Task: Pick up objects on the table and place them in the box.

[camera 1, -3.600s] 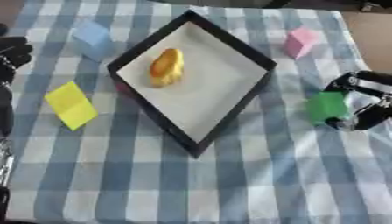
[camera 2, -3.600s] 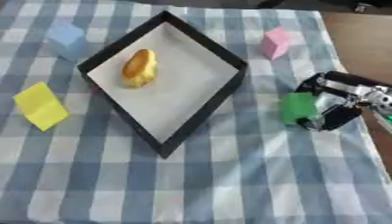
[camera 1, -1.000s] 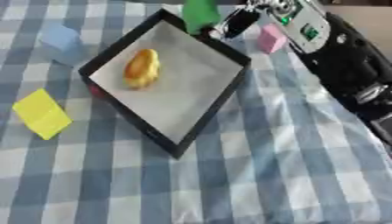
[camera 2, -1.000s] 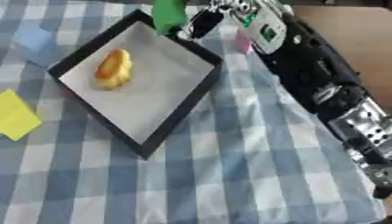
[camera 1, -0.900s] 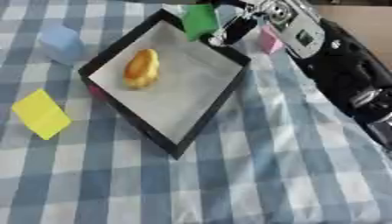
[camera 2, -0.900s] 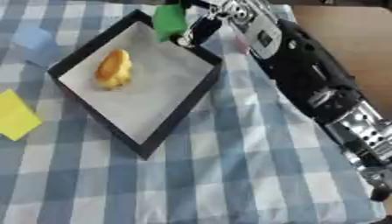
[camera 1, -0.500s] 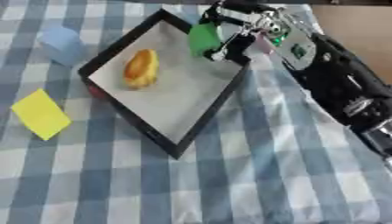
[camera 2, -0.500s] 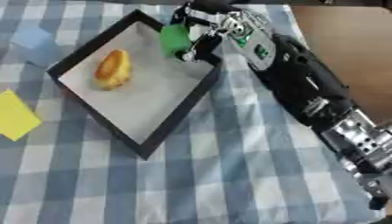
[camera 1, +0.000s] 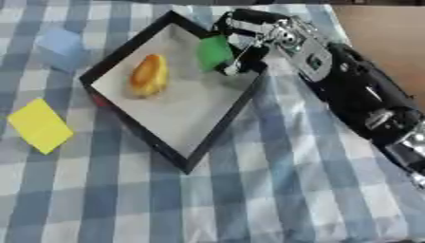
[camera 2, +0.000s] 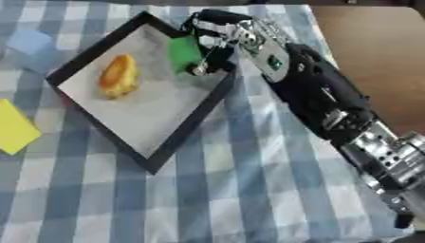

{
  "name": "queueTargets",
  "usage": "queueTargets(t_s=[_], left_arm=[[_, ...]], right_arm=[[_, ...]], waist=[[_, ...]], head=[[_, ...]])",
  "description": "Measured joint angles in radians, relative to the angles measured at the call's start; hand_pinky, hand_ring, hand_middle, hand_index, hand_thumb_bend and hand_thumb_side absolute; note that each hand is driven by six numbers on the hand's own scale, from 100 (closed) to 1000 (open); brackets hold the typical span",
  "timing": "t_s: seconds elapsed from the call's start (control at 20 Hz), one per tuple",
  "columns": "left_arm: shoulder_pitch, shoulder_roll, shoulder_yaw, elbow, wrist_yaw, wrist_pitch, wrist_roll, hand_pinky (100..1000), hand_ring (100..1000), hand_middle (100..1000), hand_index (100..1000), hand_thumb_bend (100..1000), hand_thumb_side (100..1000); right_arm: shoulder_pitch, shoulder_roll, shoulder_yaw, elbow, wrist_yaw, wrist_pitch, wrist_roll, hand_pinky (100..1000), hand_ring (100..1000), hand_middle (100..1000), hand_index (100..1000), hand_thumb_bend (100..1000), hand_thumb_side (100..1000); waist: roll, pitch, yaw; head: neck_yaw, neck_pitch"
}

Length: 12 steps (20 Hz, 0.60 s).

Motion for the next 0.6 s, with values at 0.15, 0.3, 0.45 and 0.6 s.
queueTargets(t_s=[0.15, 0.3, 0.45, 0.6], left_arm=[[-0.003, 0.0, 0.0, 0.0, 0.0, 0.0, 0.0, 816, 726, 651, 840, 100, 746], [-0.003, 0.0, 0.0, 0.0, 0.0, 0.0, 0.0, 816, 726, 651, 840, 100, 746], [-0.003, 0.0, 0.0, 0.0, 0.001, 0.001, -0.001, 816, 726, 651, 840, 100, 747], [-0.003, 0.0, 0.0, 0.0, 0.001, 0.002, -0.002, 816, 726, 651, 840, 100, 747]], right_arm=[[0.0, 0.001, 0.001, 0.0, 0.014, -0.01, 0.009, 825, 714, 565, 692, 100, 128], [0.008, 0.004, 0.007, -0.001, 0.036, -0.025, 0.024, 833, 752, 613, 736, 126, 129], [0.013, 0.01, 0.012, -0.002, 0.055, -0.051, 0.051, 890, 866, 775, 867, 186, 182], [0.016, 0.01, 0.012, -0.012, 0.074, -0.073, 0.067, 915, 895, 807, 887, 187, 279]], waist=[[0.0, 0.0, 0.0], [-0.001, 0.0, 0.001], [-0.001, 0.0, 0.001], [-0.001, 0.0, 0.0]], head=[[-0.002, 0.0], [-0.003, 0.0], [-0.005, 0.0], [-0.005, 0.0]])
